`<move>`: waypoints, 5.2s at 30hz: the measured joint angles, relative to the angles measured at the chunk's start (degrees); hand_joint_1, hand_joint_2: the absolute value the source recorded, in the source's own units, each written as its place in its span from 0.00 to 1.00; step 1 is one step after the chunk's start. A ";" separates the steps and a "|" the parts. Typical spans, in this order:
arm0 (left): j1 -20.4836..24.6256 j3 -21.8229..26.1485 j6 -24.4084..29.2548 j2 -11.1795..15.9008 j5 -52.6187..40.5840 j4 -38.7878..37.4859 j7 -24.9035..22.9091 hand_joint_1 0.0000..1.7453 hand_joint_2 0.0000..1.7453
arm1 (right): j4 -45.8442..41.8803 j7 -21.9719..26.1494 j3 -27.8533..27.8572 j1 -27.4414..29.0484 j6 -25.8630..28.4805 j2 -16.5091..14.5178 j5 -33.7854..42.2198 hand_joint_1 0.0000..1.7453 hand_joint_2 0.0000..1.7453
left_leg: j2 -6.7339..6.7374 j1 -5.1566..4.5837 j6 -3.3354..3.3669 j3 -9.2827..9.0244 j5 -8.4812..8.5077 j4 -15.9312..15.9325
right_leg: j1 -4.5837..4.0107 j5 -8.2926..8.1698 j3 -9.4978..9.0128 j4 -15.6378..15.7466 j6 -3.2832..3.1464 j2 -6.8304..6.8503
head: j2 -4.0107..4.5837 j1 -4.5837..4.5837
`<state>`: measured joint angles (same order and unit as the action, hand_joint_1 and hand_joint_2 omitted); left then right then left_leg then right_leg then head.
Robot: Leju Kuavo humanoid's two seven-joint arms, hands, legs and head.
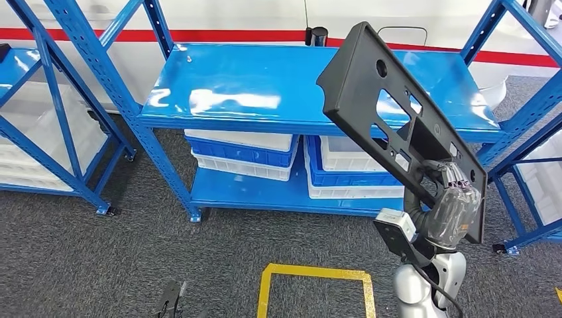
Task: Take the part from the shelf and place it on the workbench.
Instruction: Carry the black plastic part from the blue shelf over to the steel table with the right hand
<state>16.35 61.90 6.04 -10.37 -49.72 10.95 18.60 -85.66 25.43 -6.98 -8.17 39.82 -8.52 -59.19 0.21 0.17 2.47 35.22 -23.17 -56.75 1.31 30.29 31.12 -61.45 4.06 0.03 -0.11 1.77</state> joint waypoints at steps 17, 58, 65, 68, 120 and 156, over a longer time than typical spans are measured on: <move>-0.19 0.02 -0.11 0.15 -0.05 0.02 0.13 0.00 1.00 | -0.32 0.08 1.11 0.83 0.02 -1.16 0.67 1.00 1.00 | -0.51 0.10 -1.50 -5.39 -5.75 -2.45 | -0.48 -5.48 3.07 4.01 -2.82 -0.27 | 0.00 0.74; -1.17 0.90 -0.87 0.16 0.13 0.02 1.05 0.00 1.00 | -0.58 0.41 1.44 3.58 0.02 -0.12 7.21 1.00 1.00 | 0.14 -0.04 0.86 -2.73 -1.77 1.04 | -0.15 3.07 8.95 -12.72 -1.11 -0.01 | 0.00 0.17; -1.17 0.90 -1.10 0.11 0.11 0.04 0.92 0.00 1.00 | -0.60 -0.17 1.56 4.25 0.02 -0.13 6.93 1.00 1.00 | 0.10 -0.39 -0.89 -0.34 -0.11 -0.35 | -0.18 -1.09 -2.50 4.62 -0.74 -0.23 | 0.00 0.16; -1.23 0.91 -1.10 0.16 0.11 0.04 0.91 0.00 1.00 | -0.62 -0.34 1.69 4.34 0.02 -0.27 6.84 1.00 1.00 | -0.12 -0.04 -1.84 0.94 -1.83 -2.15 | 0.31 -2.01 -1.34 4.68 -2.26 -0.16 | 0.00 0.46; -0.92 0.94 -3.15 -0.19 0.04 0.35 -0.50 0.00 1.00 | -1.57 0.17 1.39 6.72 -4.42 1.65 19.24 1.00 1.00 | 2.22 0.37 0.48 -5.26 -3.34 1.99 | 0.13 1.32 8.94 -10.37 -0.05 -0.38 | 0.00 -0.17; -2.68 0.81 -2.98 -0.77 -1.29 0.37 -1.88 0.00 1.00 | -2.36 1.09 -3.10 12.33 -5.74 3.51 20.70 1.00 1.00 | 5.37 -0.80 0.12 -4.30 -4.45 -0.25 | -0.96 -3.58 0.70 4.69 -0.80 3.14 | 0.00 -0.70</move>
<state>13.67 62.71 3.06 -11.14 -51.02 11.32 16.72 -88.02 26.52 -10.08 4.16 34.08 -5.01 -38.48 5.58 -0.64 2.59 30.92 -27.61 -57.00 0.35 26.70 31.82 -56.76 3.26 3.18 -0.11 1.08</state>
